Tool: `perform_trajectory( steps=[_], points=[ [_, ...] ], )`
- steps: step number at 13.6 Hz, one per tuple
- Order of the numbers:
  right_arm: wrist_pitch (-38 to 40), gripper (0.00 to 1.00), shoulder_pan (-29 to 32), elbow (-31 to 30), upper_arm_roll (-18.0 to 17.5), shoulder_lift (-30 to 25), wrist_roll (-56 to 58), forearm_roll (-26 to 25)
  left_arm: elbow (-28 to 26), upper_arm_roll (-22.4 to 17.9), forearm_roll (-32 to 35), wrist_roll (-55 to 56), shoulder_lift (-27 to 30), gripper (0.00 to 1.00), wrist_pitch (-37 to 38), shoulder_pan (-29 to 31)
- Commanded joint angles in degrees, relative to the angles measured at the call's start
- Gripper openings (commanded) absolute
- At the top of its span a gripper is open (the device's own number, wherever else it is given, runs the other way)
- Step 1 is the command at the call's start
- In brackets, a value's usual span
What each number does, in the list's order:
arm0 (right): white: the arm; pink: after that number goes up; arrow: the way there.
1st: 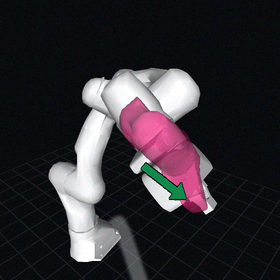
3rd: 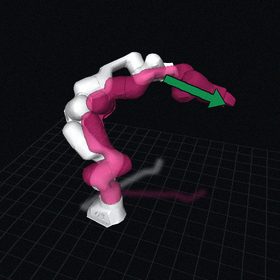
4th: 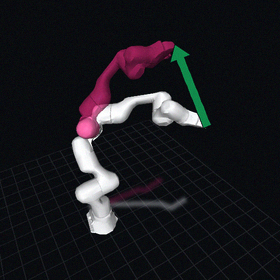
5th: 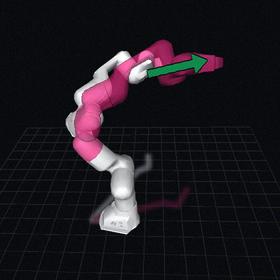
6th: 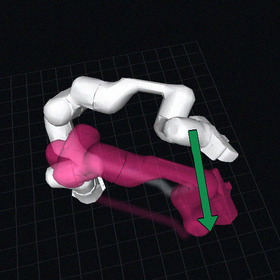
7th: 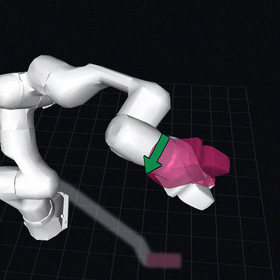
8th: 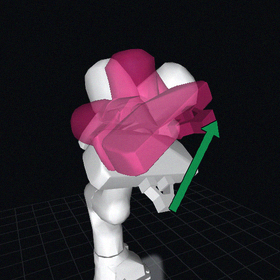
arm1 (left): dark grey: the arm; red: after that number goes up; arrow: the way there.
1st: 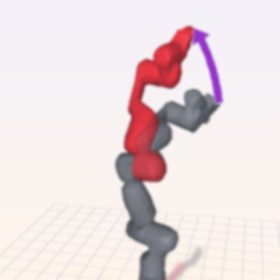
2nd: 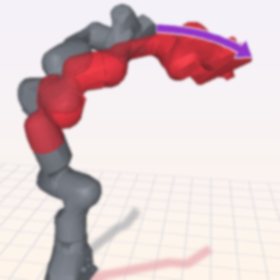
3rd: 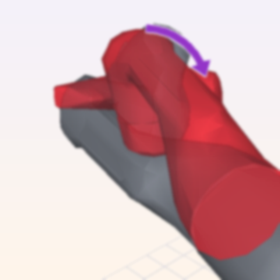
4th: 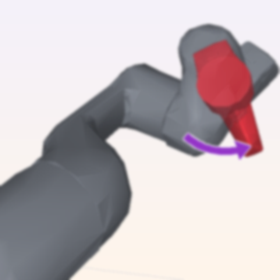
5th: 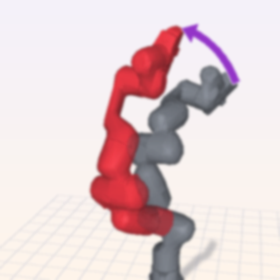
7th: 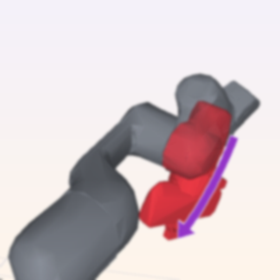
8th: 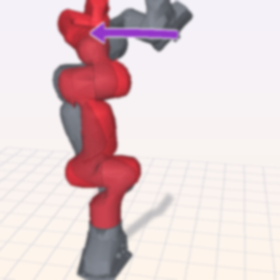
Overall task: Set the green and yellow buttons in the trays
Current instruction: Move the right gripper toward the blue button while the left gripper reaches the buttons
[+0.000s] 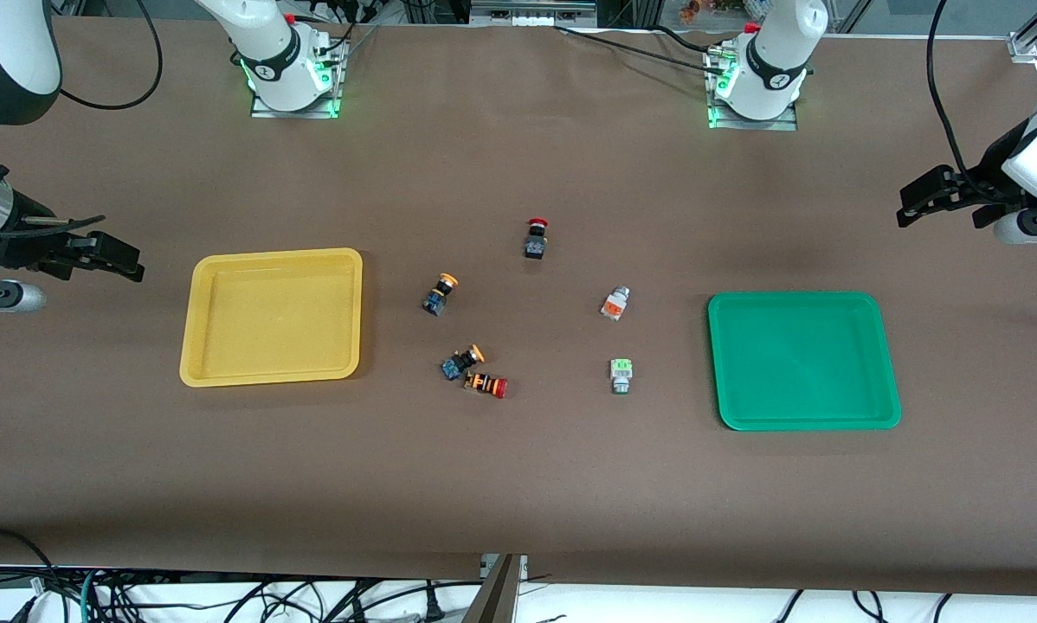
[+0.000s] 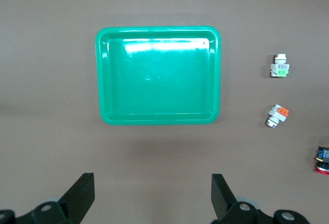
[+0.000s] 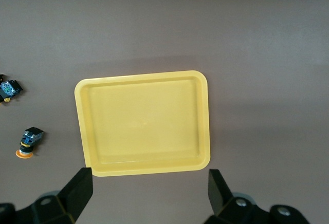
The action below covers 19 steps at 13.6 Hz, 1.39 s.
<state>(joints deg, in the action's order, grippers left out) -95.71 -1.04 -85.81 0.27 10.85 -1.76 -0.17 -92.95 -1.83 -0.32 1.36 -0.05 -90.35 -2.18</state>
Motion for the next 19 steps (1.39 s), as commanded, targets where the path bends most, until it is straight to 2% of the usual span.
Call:
perform_trajectory(
  steps=[1, 6, 10, 12, 14, 16, 19],
  points=[
    [0.43, 0.99, -0.54, 1.61, 0.52, 0.75, -0.53, -0.18, 2.16, 0.07, 0.15, -0.05, -1.09, 1.00, 1.32, -0.11],
    [0.61, 0.99, -0.72, 1.08, 0.52, 0.75, -0.62, -0.26, 3.13, -0.01, -0.11, -0.31, -1.79, 1.00, 2.81, 0.06],
    [-0.44, 0.99, -5.01, 1.08, 0.43, 0.75, -4.38, 0.08, 2.95, 0.07, -3.36, -0.31, -1.79, 1.00, 6.14, -0.11],
    [-1.50, 0.99, -10.53, 0.99, 0.43, 1.97, -13.66, -0.17, 2.51, 1.21, -3.72, -0.83, -2.32, 1.00, 10.09, -2.12],
    [-4.47, 0.99, -15.38, 0.99, 0.43, 5.48, -24.73, -0.18, 1.46, 3.66, -3.98, -0.05, -3.63, 1.00, 10.55, -4.58],
    [-7.20, 0.99, -20.29, 0.99, 0.43, 10.04, -33.18, -0.18, 1.19, 6.82, -3.98, 2.66, -6.17, 1.00, 9.41, -4.86],
    [-11.06, 0.99, -25.05, 0.99, 0.43, 14.01, -42.52, -0.09, 0.41, 8.15, -3.98, 3.82, -10.83, 1.00, 2.49, -4.94]
  ],
)
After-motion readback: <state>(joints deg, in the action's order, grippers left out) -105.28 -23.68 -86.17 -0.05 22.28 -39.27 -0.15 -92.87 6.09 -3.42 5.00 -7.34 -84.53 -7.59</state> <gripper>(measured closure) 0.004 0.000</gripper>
